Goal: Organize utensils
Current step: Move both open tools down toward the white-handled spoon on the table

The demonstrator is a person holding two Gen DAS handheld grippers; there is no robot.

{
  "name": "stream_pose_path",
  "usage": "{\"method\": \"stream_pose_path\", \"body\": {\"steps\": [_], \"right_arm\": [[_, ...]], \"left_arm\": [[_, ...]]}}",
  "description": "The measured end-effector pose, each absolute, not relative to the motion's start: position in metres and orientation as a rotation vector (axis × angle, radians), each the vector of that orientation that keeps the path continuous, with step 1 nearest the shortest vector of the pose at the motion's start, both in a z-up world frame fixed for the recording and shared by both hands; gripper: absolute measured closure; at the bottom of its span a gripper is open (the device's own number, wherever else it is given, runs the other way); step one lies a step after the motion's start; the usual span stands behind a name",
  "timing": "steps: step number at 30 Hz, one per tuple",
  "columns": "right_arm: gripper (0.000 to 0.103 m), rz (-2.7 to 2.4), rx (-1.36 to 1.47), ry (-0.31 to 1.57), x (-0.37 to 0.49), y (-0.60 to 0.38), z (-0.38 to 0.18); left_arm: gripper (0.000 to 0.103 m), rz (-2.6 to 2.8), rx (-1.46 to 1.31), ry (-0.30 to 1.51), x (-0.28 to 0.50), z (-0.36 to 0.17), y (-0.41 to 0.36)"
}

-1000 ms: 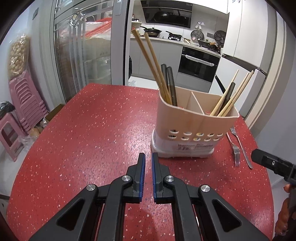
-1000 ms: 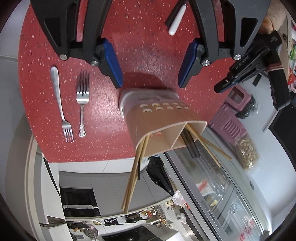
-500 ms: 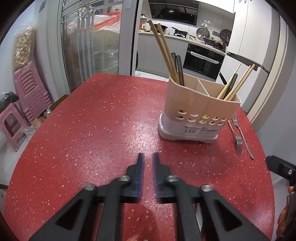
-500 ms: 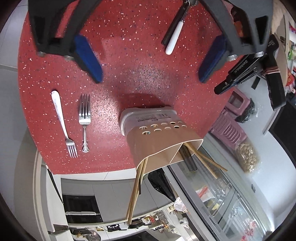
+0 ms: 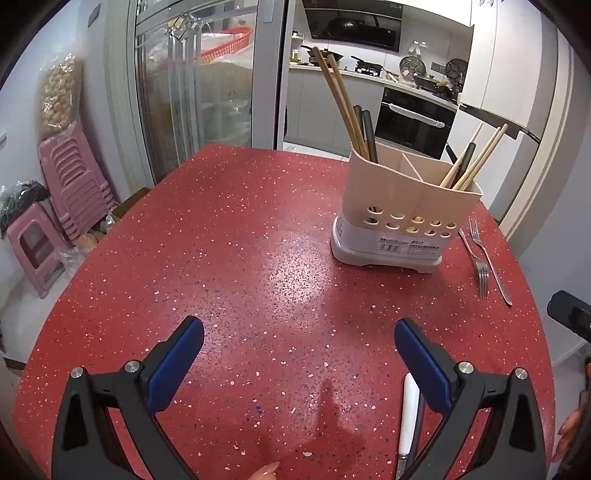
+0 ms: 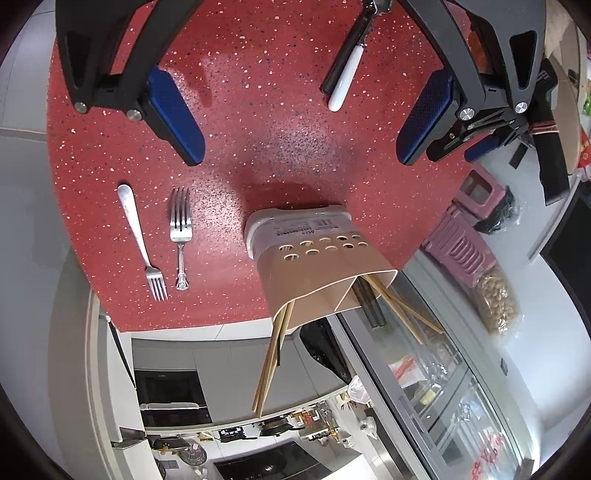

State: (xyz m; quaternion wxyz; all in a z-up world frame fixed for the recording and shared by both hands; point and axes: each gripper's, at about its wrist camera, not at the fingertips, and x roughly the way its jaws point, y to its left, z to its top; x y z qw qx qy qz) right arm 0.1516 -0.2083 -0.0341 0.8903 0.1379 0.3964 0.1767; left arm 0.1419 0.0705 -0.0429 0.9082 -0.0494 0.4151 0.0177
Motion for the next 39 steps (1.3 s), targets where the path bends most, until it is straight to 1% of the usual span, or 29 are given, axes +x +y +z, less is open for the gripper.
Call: {"method": "stream_pose_path", "body": {"steps": [5, 10, 18, 23, 33, 39], "right_arm": [[0.0, 0.373, 0.242, 0.862, 0.147, -0.201, -0.035], [0.0, 0.388, 0.217, 0.924, 0.138, -0.196, -0.047], [0.0, 0.37, 0.184, 1.058, 0.113, -0.186, -0.098], [0.0, 0.343, 0.146, 1.12, 0.099, -0.176, -0.123], [0.0, 0.309, 0.015, 1.11, 0.098, -0.146, -0.126], [0.0, 0.284, -0.037, 1.113, 0.103, -0.132, -0.132]], "left_arm": [[0.0, 0.059, -0.069, 0.849, 0.141, -0.056, 0.065], [0.0, 0.084, -0.06, 0.871, 0.13, -0.084, 0.068], [0.0, -0.005, -0.109, 0.982, 0.088, -0.133, 0.08], [0.0, -0.007, -0.053, 0.978, 0.07, -0.136, 0.073], [0.0, -0.002, -0.055, 0.972, 0.048, -0.135, 0.077], [0.0, 0.024, -0.062, 0.971, 0.052, -0.115, 0.088]]}}
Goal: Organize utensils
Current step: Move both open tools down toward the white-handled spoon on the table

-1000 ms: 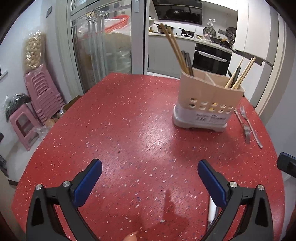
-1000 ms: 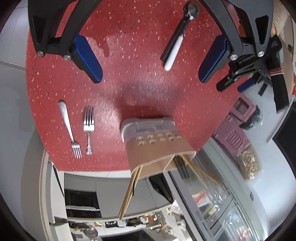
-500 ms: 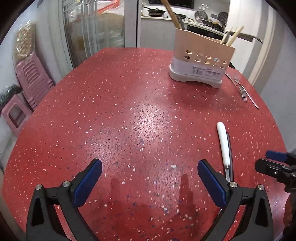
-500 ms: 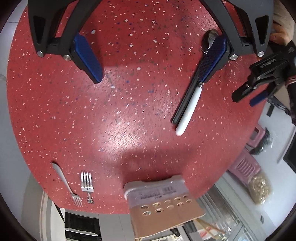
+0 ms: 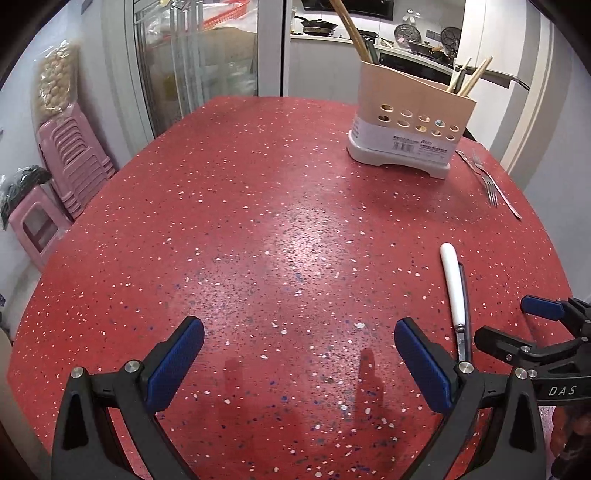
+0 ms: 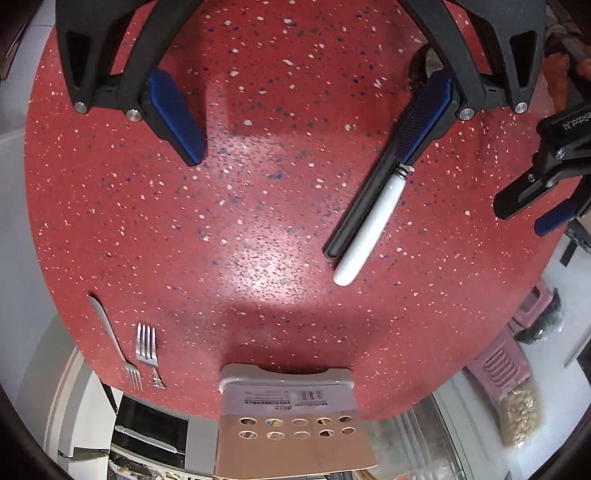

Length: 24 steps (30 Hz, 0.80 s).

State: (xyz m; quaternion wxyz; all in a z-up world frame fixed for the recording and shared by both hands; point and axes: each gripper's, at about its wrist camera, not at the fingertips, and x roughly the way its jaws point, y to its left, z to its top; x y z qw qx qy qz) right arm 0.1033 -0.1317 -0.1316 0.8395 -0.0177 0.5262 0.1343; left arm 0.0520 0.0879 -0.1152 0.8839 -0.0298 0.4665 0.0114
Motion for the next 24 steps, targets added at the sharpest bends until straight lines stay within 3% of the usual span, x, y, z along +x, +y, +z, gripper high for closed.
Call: {"method": "stream_pose_path", "body": {"steps": [24], "right_arm": [[0.0, 0.245, -0.116, 1.107, 0.108, -0.116, -0.135]], "left_arm": [[0.0, 0.047, -0.087, 0.976, 0.06, -0.1, 0.106]]}}
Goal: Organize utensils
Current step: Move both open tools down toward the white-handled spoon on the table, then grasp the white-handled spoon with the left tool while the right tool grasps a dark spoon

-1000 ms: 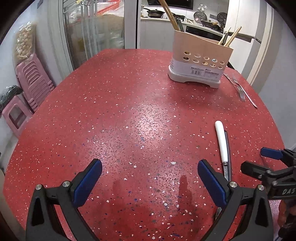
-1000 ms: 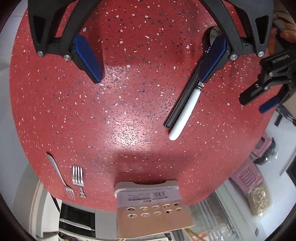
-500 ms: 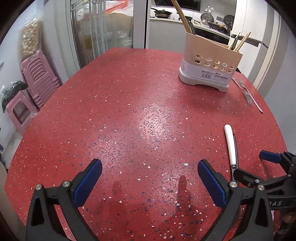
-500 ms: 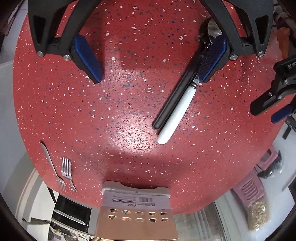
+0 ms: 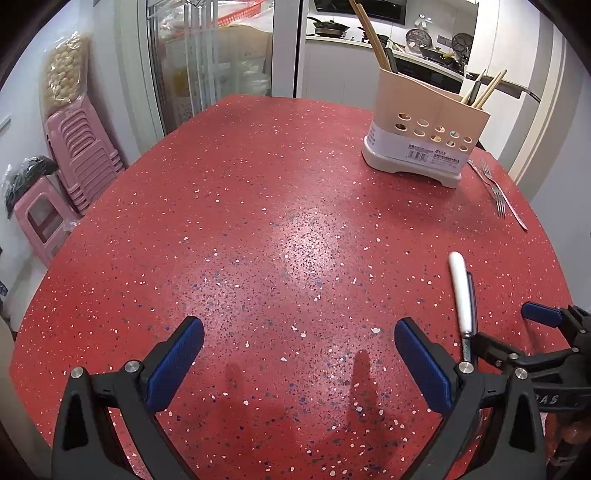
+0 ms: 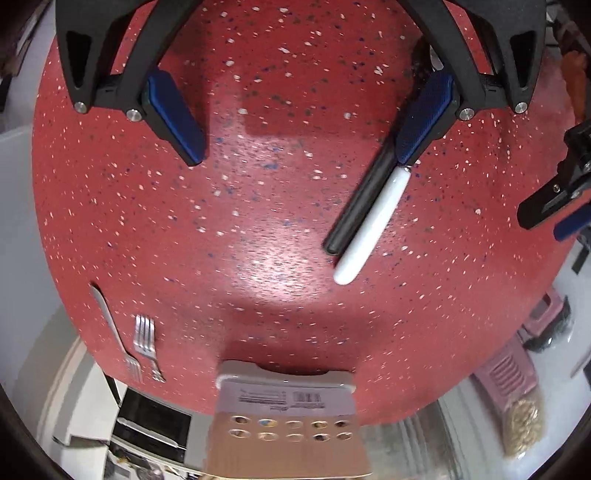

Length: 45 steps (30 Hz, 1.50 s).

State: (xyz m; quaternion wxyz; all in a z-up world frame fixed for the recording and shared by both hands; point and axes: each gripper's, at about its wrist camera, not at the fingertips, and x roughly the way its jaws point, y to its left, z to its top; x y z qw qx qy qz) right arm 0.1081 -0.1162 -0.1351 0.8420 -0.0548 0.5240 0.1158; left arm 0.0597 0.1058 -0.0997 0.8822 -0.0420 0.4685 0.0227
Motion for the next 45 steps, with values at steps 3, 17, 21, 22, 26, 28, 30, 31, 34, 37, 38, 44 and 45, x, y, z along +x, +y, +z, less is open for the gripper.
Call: {"method": "stream_pose_path", "body": {"steps": [3, 17, 21, 22, 26, 28, 30, 31, 34, 37, 38, 44, 45], "right_arm": [[0.0, 0.247, -0.152, 1.111, 0.107, -0.104, -0.136], [0.001, 0.308, -0.203, 1.119, 0.095, -0.117, -0.134], [0.001, 0.31, -0.211, 1.129, 0.096, -0.132, -0.133], [0.001, 0.306, -0.207, 1.133, 0.097, -0.135, -0.133], [0.004, 0.297, -0.176, 1.151, 0.095, -0.146, -0.13], [0.006, 0.294, -0.138, 1.166, 0.094, -0.151, -0.128], [0.009, 0.282, -0.102, 1.181, 0.094, -0.155, -0.125], [0.01, 0.277, -0.093, 1.186, 0.094, -0.156, -0.125], [0.012, 0.266, -0.085, 1.189, 0.093, -0.155, -0.124], [0.014, 0.252, -0.077, 1.186, 0.092, -0.155, -0.123], [0.015, 0.245, -0.068, 1.183, 0.092, -0.156, -0.122], [0.023, 0.229, -0.134, 1.148, 0.092, -0.146, -0.123], [0.024, 0.234, -0.15, 1.139, 0.091, -0.143, -0.123]], "left_arm": [[0.0, 0.053, -0.094, 0.972, 0.059, -0.098, 0.108], [0.0, 0.03, -0.112, 0.992, 0.061, -0.099, 0.112], [0.0, 0.01, -0.127, 1.016, 0.064, -0.103, 0.106], [0.0, 0.006, -0.133, 1.024, 0.065, -0.104, 0.103], [0.0, -0.029, -0.161, 1.063, 0.071, -0.107, 0.095], [0.0, -0.04, -0.17, 1.076, 0.075, -0.109, 0.089], [0.0, -0.051, -0.173, 1.095, 0.081, -0.111, 0.081], [0.0, -0.056, -0.171, 1.106, 0.083, -0.113, 0.078], [0.0, -0.071, -0.149, 1.142, 0.092, -0.119, 0.063], [0.0, -0.08, -0.127, 1.148, 0.099, -0.122, 0.052], [0.0, -0.081, -0.119, 1.148, 0.1, -0.122, 0.049], [0.0, -0.079, -0.063, 1.152, 0.11, -0.124, 0.034], [0.0, -0.081, -0.053, 1.151, 0.11, -0.124, 0.033]]}}
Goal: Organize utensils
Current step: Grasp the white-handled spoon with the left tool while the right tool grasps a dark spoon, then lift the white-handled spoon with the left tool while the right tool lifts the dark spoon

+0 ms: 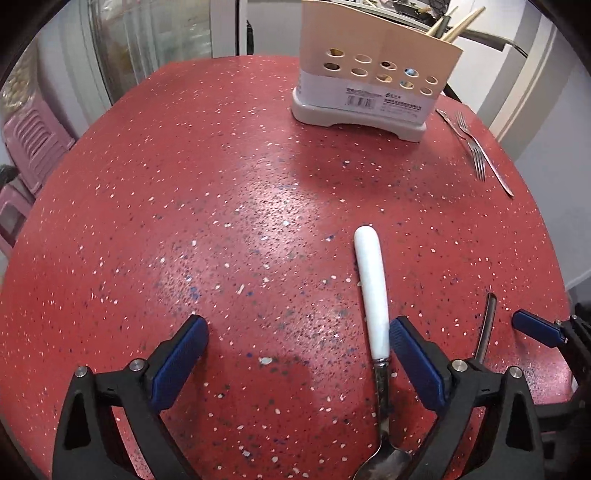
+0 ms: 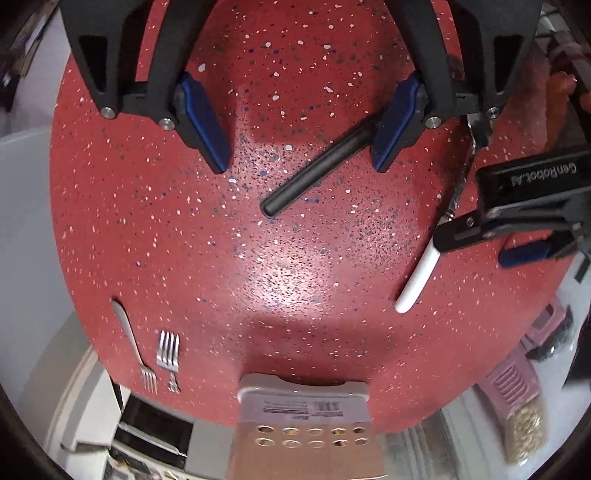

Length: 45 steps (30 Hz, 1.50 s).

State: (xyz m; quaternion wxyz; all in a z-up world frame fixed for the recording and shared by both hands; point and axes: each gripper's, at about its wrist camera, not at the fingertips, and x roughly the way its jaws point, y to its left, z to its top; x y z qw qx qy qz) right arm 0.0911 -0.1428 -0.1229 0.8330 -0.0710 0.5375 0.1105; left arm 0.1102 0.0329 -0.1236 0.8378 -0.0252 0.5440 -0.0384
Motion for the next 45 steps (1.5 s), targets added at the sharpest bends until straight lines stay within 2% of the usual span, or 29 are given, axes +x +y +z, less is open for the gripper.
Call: {"method": "stream_pose_path", "body": {"steps": [2, 4, 5, 9, 16, 19, 22, 23, 24, 26, 29, 31, 35, 36, 37, 38, 39, 45], "right_arm": [[0.033, 0.256, -0.168, 1.128, 0.09, -0.139, -0.122], [0.048, 0.294, -0.197, 1.119, 0.089, -0.135, -0.119], [0.06, 0.317, -0.213, 1.114, 0.088, -0.134, -0.118], [0.061, 0.351, -0.201, 1.147, 0.09, -0.141, -0.115], [0.057, 0.303, -0.077, 1.215, 0.086, -0.157, -0.113], [0.051, 0.245, 0.002, 1.256, 0.09, -0.16, -0.113], [0.048, 0.216, -0.066, 1.244, 0.088, -0.147, -0.115], [0.05, 0.228, -0.12, 1.229, 0.087, -0.141, -0.116], [0.055, 0.256, -0.182, 1.205, 0.083, -0.135, -0.116], [0.07, 0.327, -0.218, 1.177, 0.081, -0.131, -0.115], [0.089, 0.336, -0.281, 1.153, 0.083, -0.133, -0.112], [0.092, 0.335, -0.326, 1.123, 0.086, -0.136, -0.112], [0.092, 0.347, -0.307, 1.122, 0.093, -0.148, -0.11], [0.088, 0.344, -0.27, 1.127, 0.094, -0.153, -0.108], [0.083, 0.324, -0.22, 1.138, 0.095, -0.159, -0.105], [0.066, 0.312, -0.191, 1.153, 0.095, -0.163, -0.106], [0.056, 0.302, -0.17, 1.168, 0.097, -0.167, -0.106], [0.056, 0.292, -0.251, 1.237, 0.094, -0.158, -0.111]], "left_arm": [[0.0, -0.084, -0.031, 1.152, 0.11, -0.123, 0.029], [0.0, -0.084, -0.005, 1.155, 0.111, -0.124, 0.025], [0.0, -0.08, 0.006, 1.155, 0.111, -0.124, 0.024], [0.001, -0.094, 0.0, 1.161, 0.112, -0.122, 0.024], [0.016, -0.099, 0.04, 1.17, 0.111, -0.12, 0.019], [0.02, -0.1, 0.048, 1.177, 0.111, -0.118, 0.014], [0.027, -0.11, 0.052, 1.173, 0.109, -0.118, 0.013], [0.032, -0.121, 0.053, 1.168, 0.108, -0.117, 0.013], [0.035, -0.131, 0.055, 1.165, 0.107, -0.117, 0.012], [0.058, -0.154, 0.071, 1.152, 0.105, -0.115, 0.009], [0.067, -0.172, 0.079, 1.145, 0.104, -0.114, 0.007], [0.067, -0.174, 0.086, 1.139, 0.104, -0.114, 0.006], [0.068, -0.196, 0.058, 1.123, 0.103, -0.114, 0.014], [0.068, -0.197, 0.055, 1.122, 0.103, -0.113, 0.016], [0.068, -0.198, 0.055, 1.121, 0.102, -0.114, 0.016], [0.068, -0.197, 0.06, 1.121, 0.102, -0.114, 0.014], [0.068, -0.196, 0.067, 1.12, 0.101, -0.114, 0.014], [0.068, -0.188, 0.078, 1.125, 0.101, -0.115, 0.01]]}}
